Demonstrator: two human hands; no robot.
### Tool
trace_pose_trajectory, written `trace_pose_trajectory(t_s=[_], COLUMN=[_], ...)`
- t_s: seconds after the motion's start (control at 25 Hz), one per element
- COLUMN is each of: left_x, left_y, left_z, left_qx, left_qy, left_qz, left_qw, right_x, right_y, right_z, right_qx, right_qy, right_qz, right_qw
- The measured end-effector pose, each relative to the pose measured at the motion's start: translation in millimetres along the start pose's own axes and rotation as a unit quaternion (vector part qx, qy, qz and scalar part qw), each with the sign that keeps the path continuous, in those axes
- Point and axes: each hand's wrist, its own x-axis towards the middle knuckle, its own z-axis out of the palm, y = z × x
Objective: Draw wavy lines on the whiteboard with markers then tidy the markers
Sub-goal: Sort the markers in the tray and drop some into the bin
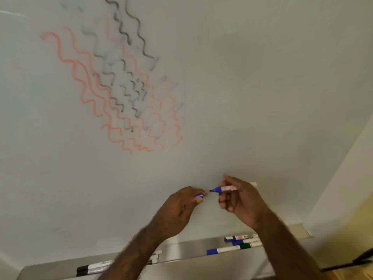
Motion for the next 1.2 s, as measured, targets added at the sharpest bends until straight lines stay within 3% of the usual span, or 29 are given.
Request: trace_pose_trajectory(t_s=[0.12, 0.28, 0.44, 0.6, 0.92, 1.2], left_x=[3.7, 21.5, 54.3, 92.2, 153.1, 170.3], left_y=[13.9, 43.3, 72.1, 108.7, 157.5, 134.0], left_z=[-42.3, -94.9, -159.8, -233.4, -360.5, -398.2], left_qx=[-0.007, 0.096, 0.208, 0.312, 0.332, 0.379], left_qy=[0.062, 0.14, 0.243, 0.324, 0.499, 0.456], left_qz=[-0.006, 0.074, 0.16, 0.234, 0.27, 0.266], left_qw=[0.998, 0.983, 0.934, 0.862, 0.754, 0.76], right_x=[-0.5, -2.1, -3.0, -10.1, -26.7, -26.8], right_y=[-42.6, -85.9, -127.8, -171.4, -242.3, -260.1], right_z=[3.8, 40.4, 94.1, 146.9, 223.8, 253.2], right_qx=[0.03, 0.039, 0.023, -0.004, -0.064, -0.188], right_qy=[-0.018, -0.095, -0.132, -0.15, -0.034, 0.039], right_qz=[-0.051, -0.139, -0.242, -0.356, -0.555, -0.621], right_qw=[0.998, 0.985, 0.961, 0.922, 0.828, 0.76])
